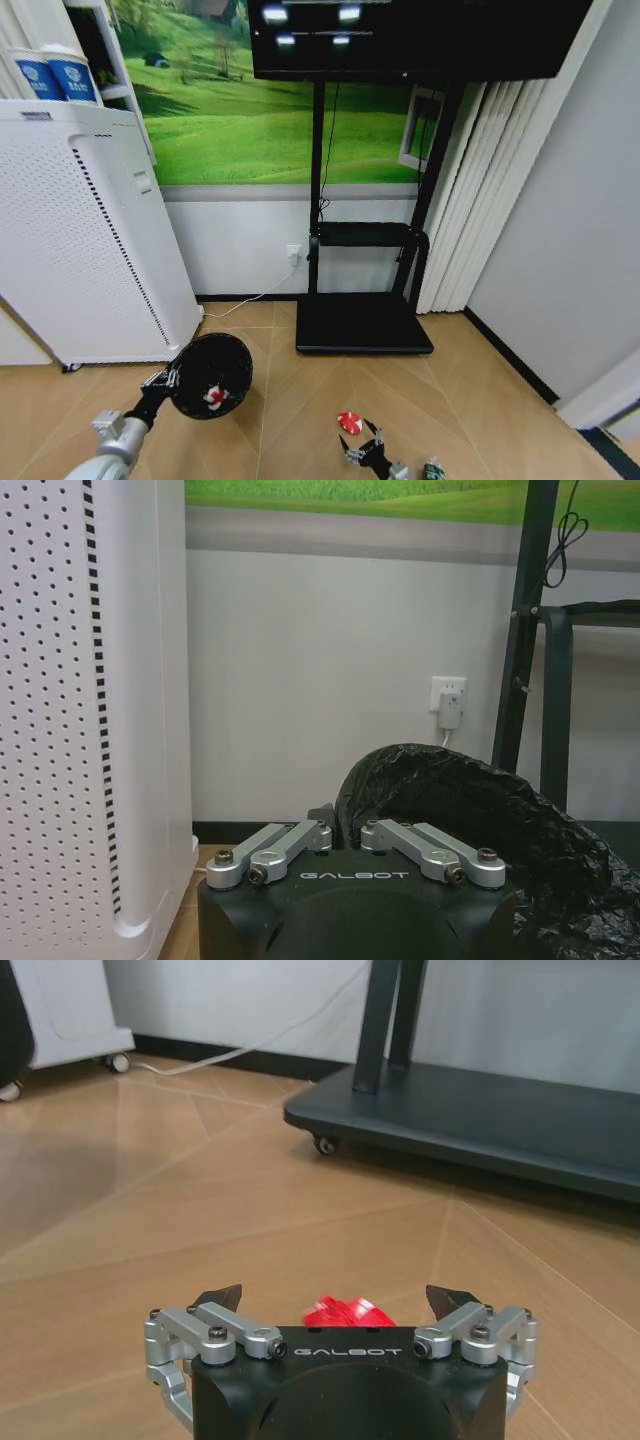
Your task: Pick up the trash bin and place the garbage on the floor into it.
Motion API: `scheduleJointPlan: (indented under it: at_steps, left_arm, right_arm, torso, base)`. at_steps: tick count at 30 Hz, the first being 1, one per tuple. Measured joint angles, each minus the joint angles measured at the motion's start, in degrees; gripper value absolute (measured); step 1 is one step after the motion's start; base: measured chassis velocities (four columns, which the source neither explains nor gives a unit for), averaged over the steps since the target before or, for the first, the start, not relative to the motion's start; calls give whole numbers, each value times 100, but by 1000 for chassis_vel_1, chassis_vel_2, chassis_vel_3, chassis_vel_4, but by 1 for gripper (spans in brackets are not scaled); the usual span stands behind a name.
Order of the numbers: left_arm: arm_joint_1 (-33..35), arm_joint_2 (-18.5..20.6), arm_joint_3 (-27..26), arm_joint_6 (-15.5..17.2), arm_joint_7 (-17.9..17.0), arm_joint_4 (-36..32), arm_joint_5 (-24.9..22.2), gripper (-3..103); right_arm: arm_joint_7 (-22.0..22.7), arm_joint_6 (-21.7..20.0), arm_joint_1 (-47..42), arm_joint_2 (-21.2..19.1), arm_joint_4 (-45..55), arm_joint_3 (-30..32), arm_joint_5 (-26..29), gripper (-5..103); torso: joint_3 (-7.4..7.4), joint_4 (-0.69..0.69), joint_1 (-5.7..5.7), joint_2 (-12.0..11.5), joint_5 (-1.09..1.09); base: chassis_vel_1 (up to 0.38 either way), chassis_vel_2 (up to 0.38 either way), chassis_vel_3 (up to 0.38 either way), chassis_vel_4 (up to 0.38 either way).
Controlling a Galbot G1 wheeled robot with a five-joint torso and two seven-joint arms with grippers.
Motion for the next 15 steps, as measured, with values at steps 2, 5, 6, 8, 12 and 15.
scheduleJointPlan:
  at_steps: [2,5,6,8,12,15]
  left_arm:
    - [89,-45,-40,-58,89,-20,6,6]
    - [172,-91,-84,-107,148,-66,7,6]
    - [172,-91,-84,-107,148,-66,7,6]
    - [255,-138,-111,-134,195,-132,9,6]
    - [346,-206,-148,-176,205,-216,32,6]
    - [404,-189,-186,-213,182,-222,112,6]
  right_arm:
    - [3,-39,162,-69,-218,-33,-9,100]
    - [3,-77,304,-94,-402,-110,-10,100]
    - [3,-77,304,-94,-402,-110,-10,100]
    - [2,-114,443,-105,-586,-236,-9,100]
    - [-5,-174,644,-104,-823,-432,-139,100]
    - [7,-180,818,-83,-999,-510,-171,100]
  torso:
    - [0,0,0,0,-1]
    - [0,1,0,0,1]
    - [0,1,0,0,1]
    - [0,1,0,0,0]
    - [0,1,0,0,1]
    - [0,1,1,0,0]
  base:
    - [0,0,0,0]
    - [0,0,0,0]
    - [0,0,0,0]
    - [0,0,0,0]
    - [0,0,0,0]
    - [0,0,0,0]
